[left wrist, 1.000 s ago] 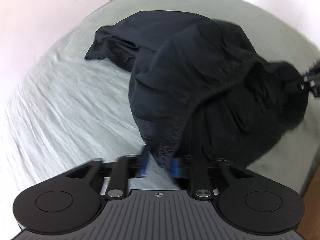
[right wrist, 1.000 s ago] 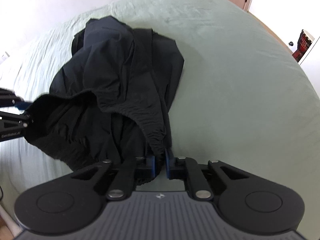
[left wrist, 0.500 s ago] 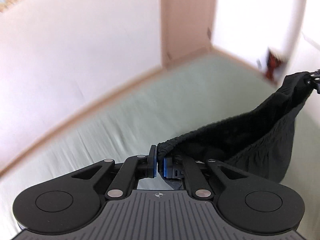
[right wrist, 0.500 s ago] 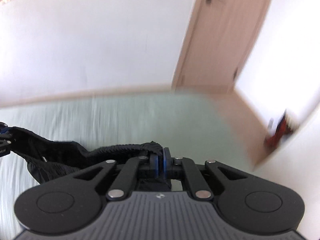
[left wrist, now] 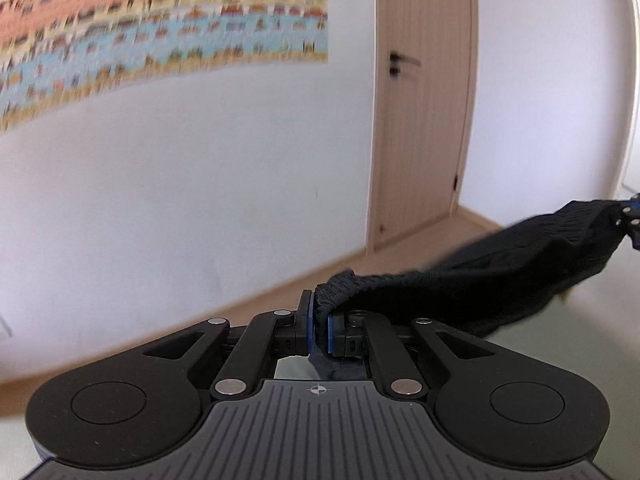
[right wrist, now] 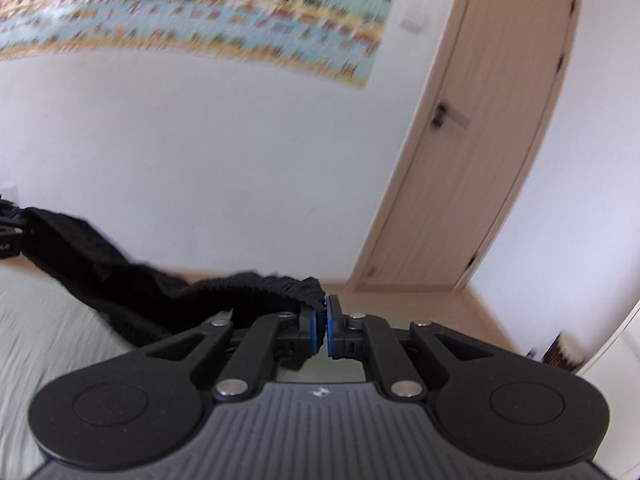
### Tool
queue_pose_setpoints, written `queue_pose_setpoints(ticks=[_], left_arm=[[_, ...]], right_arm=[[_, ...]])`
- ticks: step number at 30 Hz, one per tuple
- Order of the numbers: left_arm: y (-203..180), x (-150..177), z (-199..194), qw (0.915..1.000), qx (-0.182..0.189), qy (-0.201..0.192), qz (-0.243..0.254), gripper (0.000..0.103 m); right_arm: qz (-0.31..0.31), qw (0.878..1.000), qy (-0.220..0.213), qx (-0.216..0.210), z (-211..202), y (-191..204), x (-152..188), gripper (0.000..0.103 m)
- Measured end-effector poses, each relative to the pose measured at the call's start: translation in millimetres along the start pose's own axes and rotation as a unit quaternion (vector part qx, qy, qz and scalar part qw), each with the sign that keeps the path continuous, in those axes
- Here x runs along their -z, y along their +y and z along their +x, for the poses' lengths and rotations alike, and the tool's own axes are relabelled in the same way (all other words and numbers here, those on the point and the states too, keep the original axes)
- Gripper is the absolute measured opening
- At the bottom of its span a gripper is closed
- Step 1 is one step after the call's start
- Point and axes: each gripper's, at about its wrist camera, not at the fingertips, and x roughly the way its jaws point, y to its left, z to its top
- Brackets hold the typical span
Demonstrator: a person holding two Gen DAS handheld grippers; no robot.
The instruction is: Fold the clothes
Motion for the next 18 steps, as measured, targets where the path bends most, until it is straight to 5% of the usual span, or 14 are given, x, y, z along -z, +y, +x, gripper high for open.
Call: queue_pose_setpoints(ticks=[5, 9, 12, 18], left_arm=[[-3, 139, 20, 0.9913, 0.014, 0.131, -0.009, 0.005], [-12, 204, 32, 0.9829, 0.015, 0.183, -0.01, 0.005], [-15, 221, 36, 0.9798, 0.016, 0.199, -0.006, 0.005], [-13, 233, 45, 0.9782, 0.009, 0.207, 0.018, 0.008]], right_arm=[[0.008, 0.992, 0.117, -0.055, 24, 50, 119, 0.005], [0.027, 0.977, 0.199, -0.075, 42, 86, 207, 0.005], [0.037, 0.968, 0.235, -0.078, 45, 100, 248, 0.005], [0.058, 0.964, 0.249, -0.07, 44, 108, 271, 0.006]])
